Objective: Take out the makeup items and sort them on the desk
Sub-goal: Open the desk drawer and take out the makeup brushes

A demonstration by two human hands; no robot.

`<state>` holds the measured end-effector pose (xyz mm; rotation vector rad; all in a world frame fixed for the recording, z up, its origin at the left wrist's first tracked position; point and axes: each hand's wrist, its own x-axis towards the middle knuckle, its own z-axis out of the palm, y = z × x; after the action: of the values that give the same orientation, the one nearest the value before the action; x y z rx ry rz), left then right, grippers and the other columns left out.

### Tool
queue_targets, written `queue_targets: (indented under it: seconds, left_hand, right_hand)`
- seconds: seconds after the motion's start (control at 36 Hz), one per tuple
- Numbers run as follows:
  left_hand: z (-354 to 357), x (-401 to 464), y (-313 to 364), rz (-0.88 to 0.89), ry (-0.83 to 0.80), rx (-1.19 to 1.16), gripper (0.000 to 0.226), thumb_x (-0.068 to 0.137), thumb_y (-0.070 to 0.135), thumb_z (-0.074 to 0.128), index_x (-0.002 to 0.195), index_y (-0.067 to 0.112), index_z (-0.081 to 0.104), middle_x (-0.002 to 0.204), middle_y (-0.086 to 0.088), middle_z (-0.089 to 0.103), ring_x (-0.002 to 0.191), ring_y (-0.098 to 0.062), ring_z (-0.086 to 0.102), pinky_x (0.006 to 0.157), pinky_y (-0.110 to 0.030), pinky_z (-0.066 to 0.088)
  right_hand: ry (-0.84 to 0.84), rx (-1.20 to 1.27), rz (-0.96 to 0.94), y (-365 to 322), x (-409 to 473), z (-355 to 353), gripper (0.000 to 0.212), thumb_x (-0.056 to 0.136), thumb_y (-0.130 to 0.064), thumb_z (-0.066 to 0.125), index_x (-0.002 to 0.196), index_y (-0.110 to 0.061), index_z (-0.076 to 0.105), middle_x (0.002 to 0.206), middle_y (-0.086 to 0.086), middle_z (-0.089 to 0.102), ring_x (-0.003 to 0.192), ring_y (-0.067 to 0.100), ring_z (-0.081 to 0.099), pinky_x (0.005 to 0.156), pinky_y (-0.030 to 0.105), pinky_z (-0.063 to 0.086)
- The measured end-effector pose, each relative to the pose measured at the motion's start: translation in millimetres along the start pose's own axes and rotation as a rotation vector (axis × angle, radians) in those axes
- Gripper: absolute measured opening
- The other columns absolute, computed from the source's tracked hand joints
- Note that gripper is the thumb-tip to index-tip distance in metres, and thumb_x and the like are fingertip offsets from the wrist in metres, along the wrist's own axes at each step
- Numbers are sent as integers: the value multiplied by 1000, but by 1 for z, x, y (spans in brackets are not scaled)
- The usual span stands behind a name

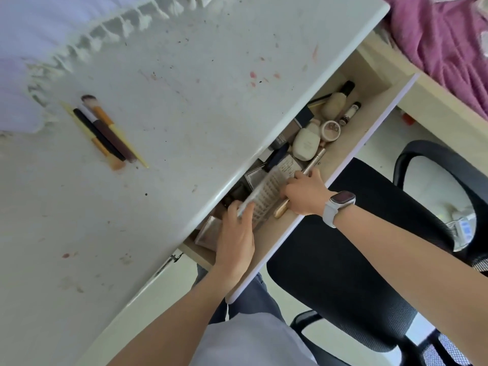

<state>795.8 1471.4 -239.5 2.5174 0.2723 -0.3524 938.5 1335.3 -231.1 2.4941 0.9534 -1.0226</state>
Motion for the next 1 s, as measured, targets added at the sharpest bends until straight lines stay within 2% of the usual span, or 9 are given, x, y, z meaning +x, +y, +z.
queue_targets:
  seconds: [0.08, 0.25, 0.39, 0.44, 0.56, 0.67, 0.83, 0.94, 1.0]
  left_hand:
    - [0, 1, 1, 32, 14, -47, 66, 80, -8, 61, 133, 19, 34, 122, -12, 49, 96, -25, 59, 68, -30, 56]
    - [-19, 7, 9, 54, 23, -68, 41, 83, -3, 57, 123, 6, 55, 104, -12, 61, 91, -30, 61, 68, -39, 54]
    - [-70, 15, 30, -10, 83, -155, 37, 93, 13, 51, 130, 14, 53, 120, -2, 60, 106, -20, 59, 87, -26, 43]
    - [-96, 24, 40, -49, 103, -248, 33, 94, 17, 50, 127, 18, 56, 120, 4, 62, 105, -11, 59, 89, -20, 43]
    - [-133, 57, 51, -180, 158, -624, 20, 94, 14, 51, 107, 27, 57, 93, 16, 61, 73, 10, 57, 65, -7, 45]
    - [-148, 103, 50, -261, 237, -871, 20, 94, 11, 51, 110, 19, 60, 99, 4, 62, 89, -14, 63, 74, -34, 56]
    - [-149, 173, 34, -344, 260, -940, 28, 91, 11, 54, 118, 10, 61, 109, -9, 64, 92, -21, 65, 76, -39, 57]
    - [-147, 199, 28, -310, 261, -738, 34, 88, 12, 46, 116, 1, 61, 112, -15, 63, 104, -31, 61, 91, -43, 50]
    - [-149, 206, 30, -273, 257, -594, 38, 90, 10, 43, 123, -5, 54, 124, -23, 55, 115, -35, 52, 93, -31, 42]
  right_hand:
    - [6, 38, -12, 5, -3, -1, 28, 92, -17, 46, 114, -27, 60, 113, -2, 53, 111, 21, 36, 92, 42, 25]
    - [108, 199, -25, 19, -17, -12, 23, 95, -27, 45, 116, -31, 54, 109, -4, 49, 108, 18, 37, 98, 40, 24]
    - [169, 498, -14, 35, -28, -29, 21, 95, -27, 48, 114, -29, 56, 108, -4, 51, 109, 18, 44, 97, 39, 35]
    - [315, 669, -3, 39, -31, -38, 22, 96, -25, 48, 115, -22, 57, 103, -2, 52, 98, 21, 53, 90, 40, 42]
    - [743, 864, 112, 36, -33, -63, 28, 98, -23, 43, 121, -10, 53, 103, 6, 56, 76, 25, 56, 69, 46, 49]
    - [922, 837, 160, 28, -23, -86, 34, 93, -31, 53, 124, -15, 53, 103, -3, 54, 70, 13, 53, 58, 30, 45]
    - [881, 604, 61, 17, 11, -103, 33, 85, -32, 55, 113, -16, 64, 110, 6, 61, 55, 22, 61, 42, 25, 44]
    - [849, 505, 96, 17, 33, -114, 39, 84, -35, 64, 119, -19, 59, 132, 6, 52, 86, 27, 66, 53, 26, 42]
    - [820, 505, 118, 20, 43, -120, 43, 87, -36, 61, 126, -20, 54, 142, 5, 42, 104, 31, 59, 65, 35, 49]
